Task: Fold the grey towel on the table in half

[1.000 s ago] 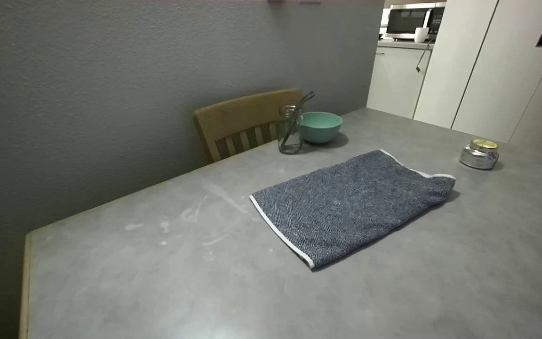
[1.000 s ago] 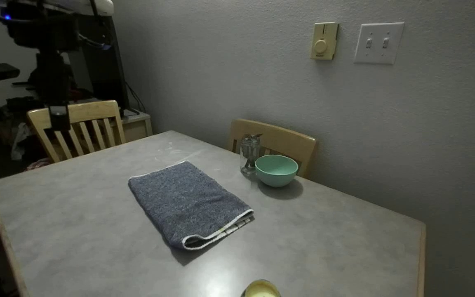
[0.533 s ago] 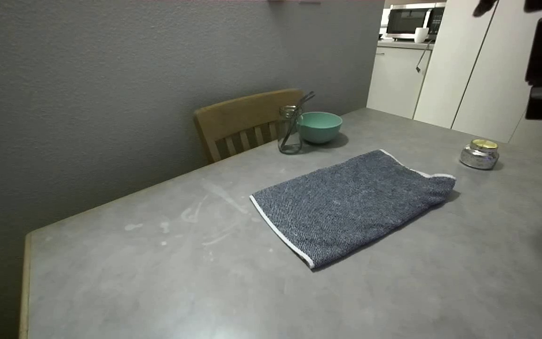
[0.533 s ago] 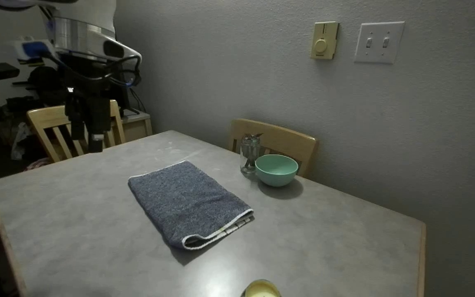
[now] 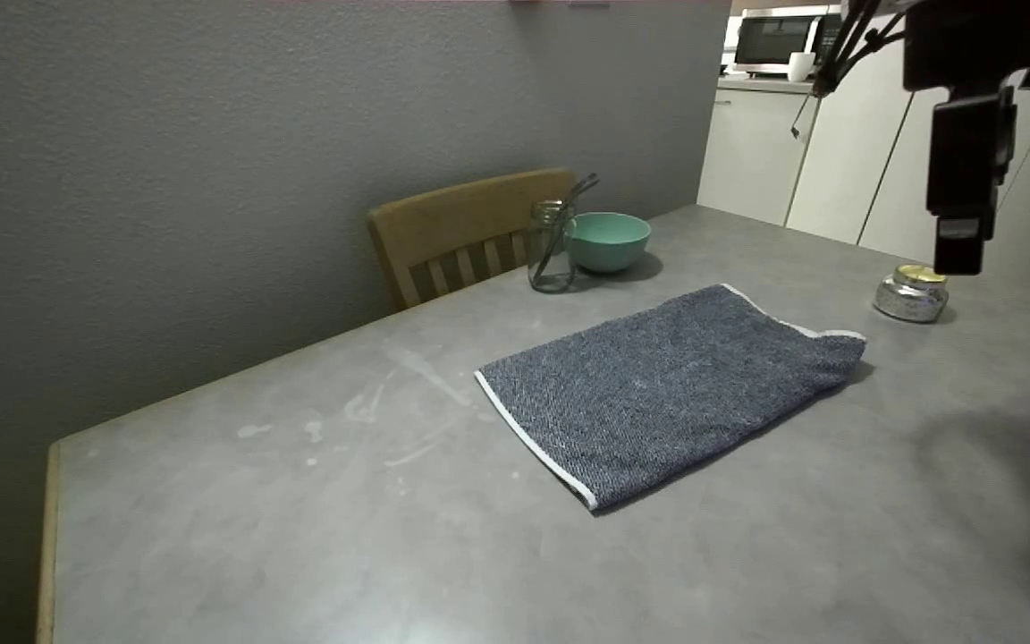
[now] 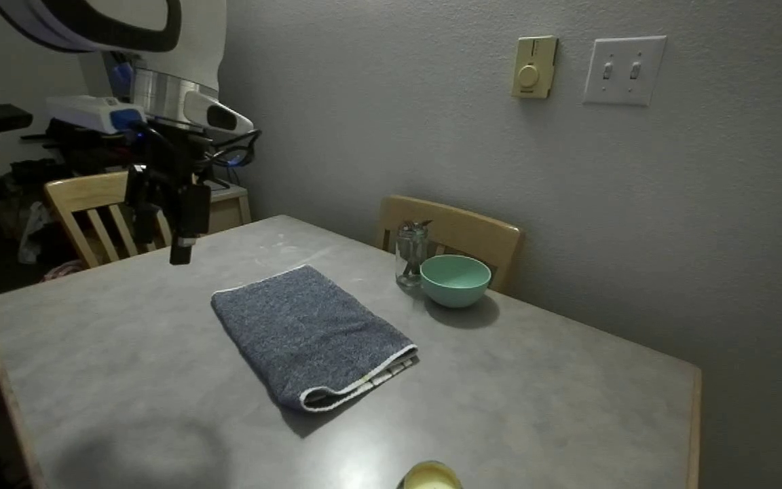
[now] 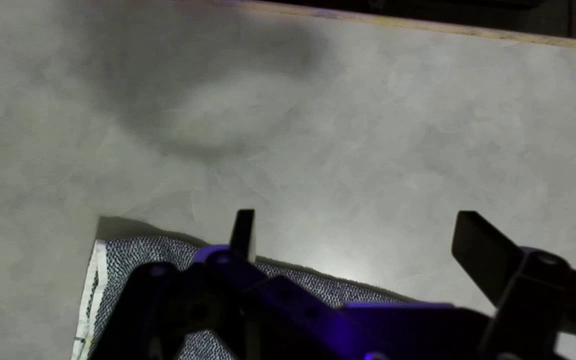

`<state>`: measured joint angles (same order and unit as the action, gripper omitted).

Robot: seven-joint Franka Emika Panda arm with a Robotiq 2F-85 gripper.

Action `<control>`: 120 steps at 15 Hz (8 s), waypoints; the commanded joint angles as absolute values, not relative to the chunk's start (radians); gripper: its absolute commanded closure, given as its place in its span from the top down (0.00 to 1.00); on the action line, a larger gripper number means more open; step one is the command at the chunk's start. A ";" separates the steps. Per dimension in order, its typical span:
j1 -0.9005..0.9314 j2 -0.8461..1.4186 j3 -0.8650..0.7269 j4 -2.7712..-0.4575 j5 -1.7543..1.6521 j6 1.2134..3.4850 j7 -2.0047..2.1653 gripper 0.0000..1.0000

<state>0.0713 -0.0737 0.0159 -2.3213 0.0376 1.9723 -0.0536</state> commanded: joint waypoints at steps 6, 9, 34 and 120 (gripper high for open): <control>0.095 0.147 0.067 -2.142 0.301 2.054 0.176 1.00; 0.116 0.291 0.107 -1.996 0.315 1.986 0.135 1.00; 0.286 0.716 0.059 -1.527 0.015 1.942 0.435 1.00; 0.465 1.102 -0.045 -1.047 -0.295 1.774 0.516 0.02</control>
<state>0.4769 1.0847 -0.0737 -1.0860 -0.3089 1.7986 0.5940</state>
